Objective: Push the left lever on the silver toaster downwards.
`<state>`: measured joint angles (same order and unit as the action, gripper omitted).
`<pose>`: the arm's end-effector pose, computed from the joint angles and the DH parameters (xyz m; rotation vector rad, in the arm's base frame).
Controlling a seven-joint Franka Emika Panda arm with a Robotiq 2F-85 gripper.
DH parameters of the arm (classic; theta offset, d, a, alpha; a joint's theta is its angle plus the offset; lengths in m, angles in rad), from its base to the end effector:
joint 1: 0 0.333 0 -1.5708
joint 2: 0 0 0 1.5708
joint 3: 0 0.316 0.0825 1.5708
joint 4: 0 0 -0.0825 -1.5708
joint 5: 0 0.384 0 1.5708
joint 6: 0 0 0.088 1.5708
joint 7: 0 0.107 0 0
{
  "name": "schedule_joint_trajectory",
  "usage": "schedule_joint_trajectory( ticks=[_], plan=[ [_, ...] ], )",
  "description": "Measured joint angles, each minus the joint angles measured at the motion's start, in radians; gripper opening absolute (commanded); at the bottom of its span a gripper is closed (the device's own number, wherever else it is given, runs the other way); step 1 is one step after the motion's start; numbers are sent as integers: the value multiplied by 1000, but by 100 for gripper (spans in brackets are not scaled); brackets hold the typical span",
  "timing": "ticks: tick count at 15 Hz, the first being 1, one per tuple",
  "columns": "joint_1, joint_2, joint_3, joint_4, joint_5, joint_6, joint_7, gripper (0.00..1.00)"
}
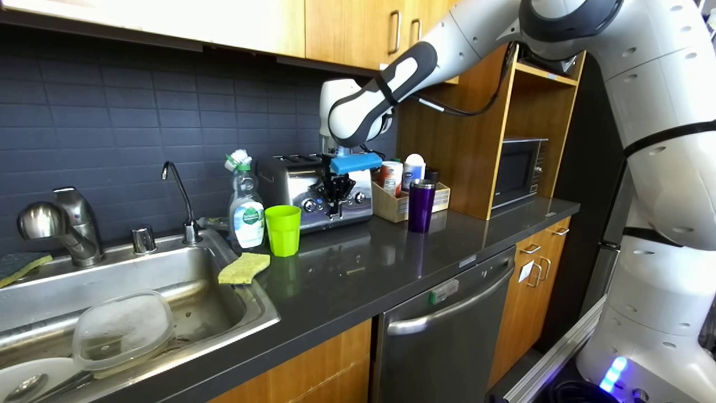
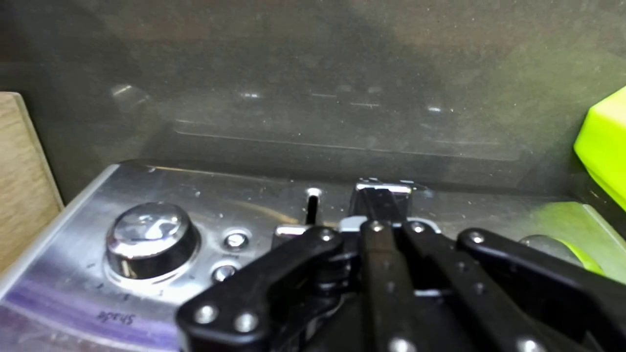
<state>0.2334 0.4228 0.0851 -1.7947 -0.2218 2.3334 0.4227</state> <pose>0.6304 0.1991 0.3268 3.0490 0.0461 0.2436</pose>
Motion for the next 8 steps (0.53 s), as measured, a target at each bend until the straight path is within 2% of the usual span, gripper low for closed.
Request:
schedule_joint_trajectory(
  ticks=[8],
  plan=[
    [13, 7, -16, 5, 9, -3, 0, 0]
  ],
)
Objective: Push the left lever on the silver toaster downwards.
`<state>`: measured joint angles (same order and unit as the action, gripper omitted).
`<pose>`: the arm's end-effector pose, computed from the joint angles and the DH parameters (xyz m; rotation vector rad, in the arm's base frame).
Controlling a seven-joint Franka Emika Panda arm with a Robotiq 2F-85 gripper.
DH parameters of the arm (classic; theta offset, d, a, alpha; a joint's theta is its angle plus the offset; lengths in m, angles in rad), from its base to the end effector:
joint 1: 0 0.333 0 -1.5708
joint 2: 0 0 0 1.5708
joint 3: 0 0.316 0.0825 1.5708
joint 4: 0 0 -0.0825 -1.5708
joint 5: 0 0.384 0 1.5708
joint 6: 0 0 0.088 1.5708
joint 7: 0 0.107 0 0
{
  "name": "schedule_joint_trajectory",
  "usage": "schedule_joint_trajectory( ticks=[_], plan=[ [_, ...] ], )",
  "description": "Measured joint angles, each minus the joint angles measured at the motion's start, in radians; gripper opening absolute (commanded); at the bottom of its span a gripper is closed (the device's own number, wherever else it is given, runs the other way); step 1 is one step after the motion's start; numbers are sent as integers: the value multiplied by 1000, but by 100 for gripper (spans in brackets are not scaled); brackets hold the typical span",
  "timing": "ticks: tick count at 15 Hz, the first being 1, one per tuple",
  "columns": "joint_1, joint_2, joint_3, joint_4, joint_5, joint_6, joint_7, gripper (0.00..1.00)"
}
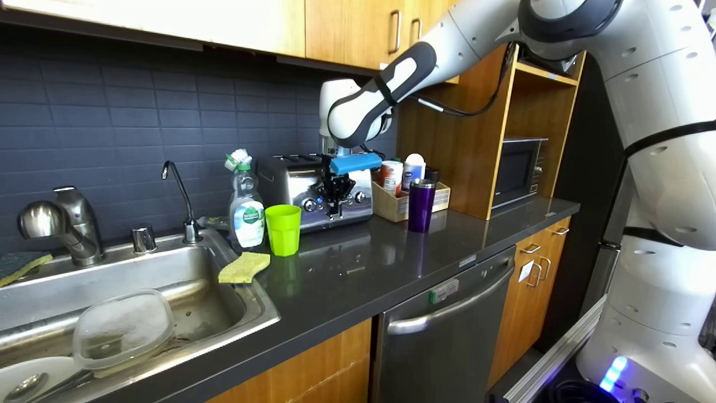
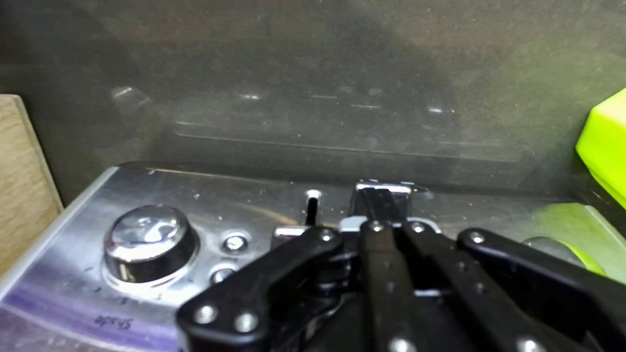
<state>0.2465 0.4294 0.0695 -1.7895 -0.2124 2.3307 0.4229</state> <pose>0.6316 0.1986 0.3242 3.0490 0.0350 0.2358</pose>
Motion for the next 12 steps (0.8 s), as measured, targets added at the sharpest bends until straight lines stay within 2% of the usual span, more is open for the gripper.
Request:
schedule_joint_trajectory(
  ticks=[8, 12],
  plan=[
    [-29, 7, -2, 8, 146, -1, -1, 0],
    [-36, 8, -2, 9, 181, -3, -1, 0]
  ],
)
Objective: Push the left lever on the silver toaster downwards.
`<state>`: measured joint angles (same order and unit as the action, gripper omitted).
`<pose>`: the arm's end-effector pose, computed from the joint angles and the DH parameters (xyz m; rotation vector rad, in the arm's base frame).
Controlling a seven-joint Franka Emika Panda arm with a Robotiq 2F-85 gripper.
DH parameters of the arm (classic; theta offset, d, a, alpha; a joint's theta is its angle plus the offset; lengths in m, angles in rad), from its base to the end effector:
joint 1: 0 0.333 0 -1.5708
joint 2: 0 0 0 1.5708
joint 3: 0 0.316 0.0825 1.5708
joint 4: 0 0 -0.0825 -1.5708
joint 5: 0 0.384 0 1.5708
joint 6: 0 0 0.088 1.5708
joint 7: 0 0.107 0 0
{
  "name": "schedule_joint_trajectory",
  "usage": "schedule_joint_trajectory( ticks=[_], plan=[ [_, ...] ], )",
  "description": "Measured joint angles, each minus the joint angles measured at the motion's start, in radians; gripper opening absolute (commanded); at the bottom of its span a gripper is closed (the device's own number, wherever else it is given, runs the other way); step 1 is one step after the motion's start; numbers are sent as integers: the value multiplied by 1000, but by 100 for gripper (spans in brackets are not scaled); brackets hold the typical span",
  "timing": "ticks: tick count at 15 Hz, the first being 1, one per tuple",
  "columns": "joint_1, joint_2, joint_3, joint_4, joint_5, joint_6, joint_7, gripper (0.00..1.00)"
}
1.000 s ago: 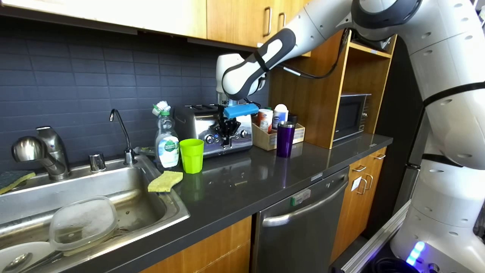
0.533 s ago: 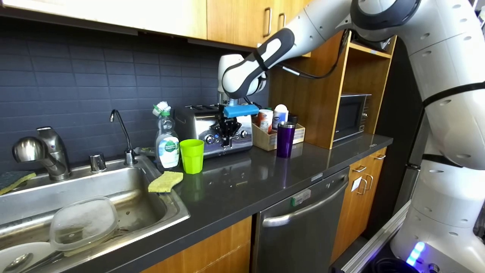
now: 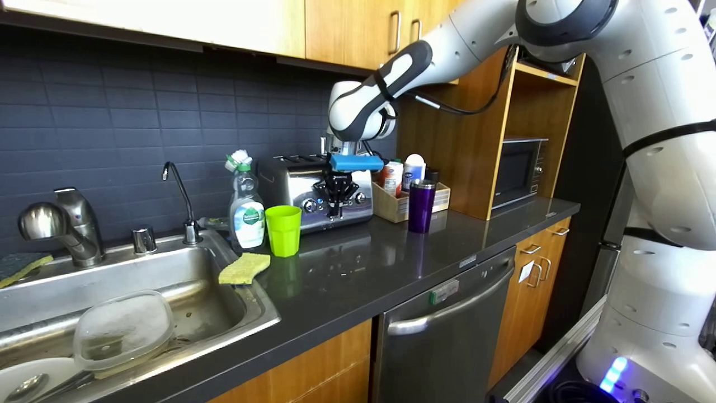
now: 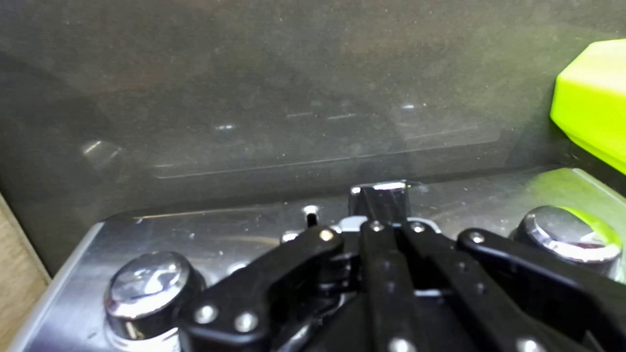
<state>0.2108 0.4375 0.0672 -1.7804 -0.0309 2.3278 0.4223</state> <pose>0.6396 0.1779 0.3225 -3.0885 0.2045 -0.1592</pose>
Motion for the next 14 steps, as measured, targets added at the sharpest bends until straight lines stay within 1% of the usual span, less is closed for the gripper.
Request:
schedule_joint_trajectory(
  ticks=[6, 14],
  plan=[
    [5, 3, -4, 7, -9, -10, 0, 0],
    [17, 9, -8, 18, -48, -27, 1, 0]
  ],
)
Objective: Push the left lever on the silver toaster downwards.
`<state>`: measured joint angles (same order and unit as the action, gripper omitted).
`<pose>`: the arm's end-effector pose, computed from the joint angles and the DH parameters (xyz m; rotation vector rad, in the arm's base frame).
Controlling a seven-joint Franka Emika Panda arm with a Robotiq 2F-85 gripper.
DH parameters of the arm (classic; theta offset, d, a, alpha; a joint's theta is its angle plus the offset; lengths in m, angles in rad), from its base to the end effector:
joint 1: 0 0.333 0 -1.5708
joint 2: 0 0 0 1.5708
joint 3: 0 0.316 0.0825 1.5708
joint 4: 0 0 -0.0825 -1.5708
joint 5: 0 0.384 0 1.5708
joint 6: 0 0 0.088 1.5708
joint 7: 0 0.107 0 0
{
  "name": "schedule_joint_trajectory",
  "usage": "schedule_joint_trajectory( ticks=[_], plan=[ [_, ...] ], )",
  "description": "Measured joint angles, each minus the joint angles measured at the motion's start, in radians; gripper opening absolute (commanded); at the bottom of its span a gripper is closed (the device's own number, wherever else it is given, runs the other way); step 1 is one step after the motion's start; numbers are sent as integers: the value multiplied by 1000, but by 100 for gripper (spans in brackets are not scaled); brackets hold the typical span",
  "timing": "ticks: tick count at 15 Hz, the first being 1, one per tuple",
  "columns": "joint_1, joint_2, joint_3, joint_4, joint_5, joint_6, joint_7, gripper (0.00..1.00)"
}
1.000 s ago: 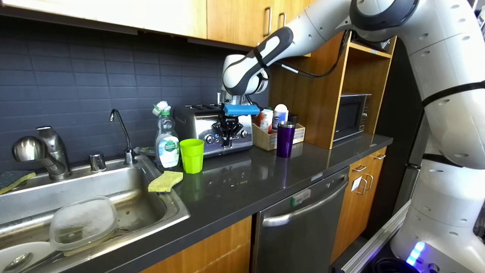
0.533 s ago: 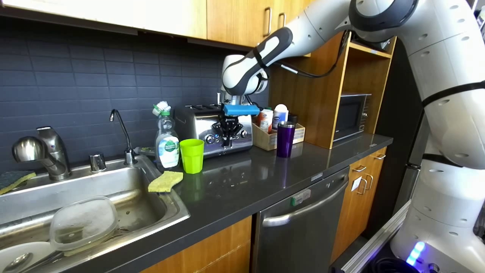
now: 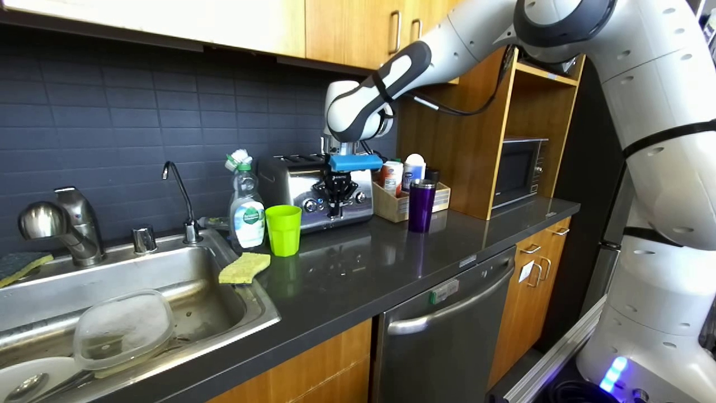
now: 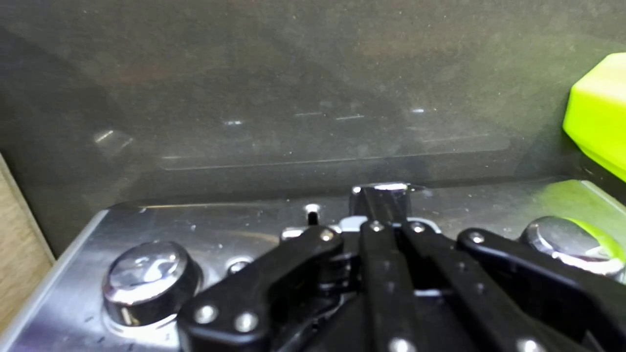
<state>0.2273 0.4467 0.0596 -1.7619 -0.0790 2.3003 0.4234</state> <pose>0.6403 0.1834 0.3220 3.1330 -0.1467 0.1562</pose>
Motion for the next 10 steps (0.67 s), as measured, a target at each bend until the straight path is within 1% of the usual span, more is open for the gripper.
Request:
schedule_joint_trajectory(
  ticks=[10],
  plan=[
    [14, -2, -5, -2, -44, -2, 3, 0]
  ],
)
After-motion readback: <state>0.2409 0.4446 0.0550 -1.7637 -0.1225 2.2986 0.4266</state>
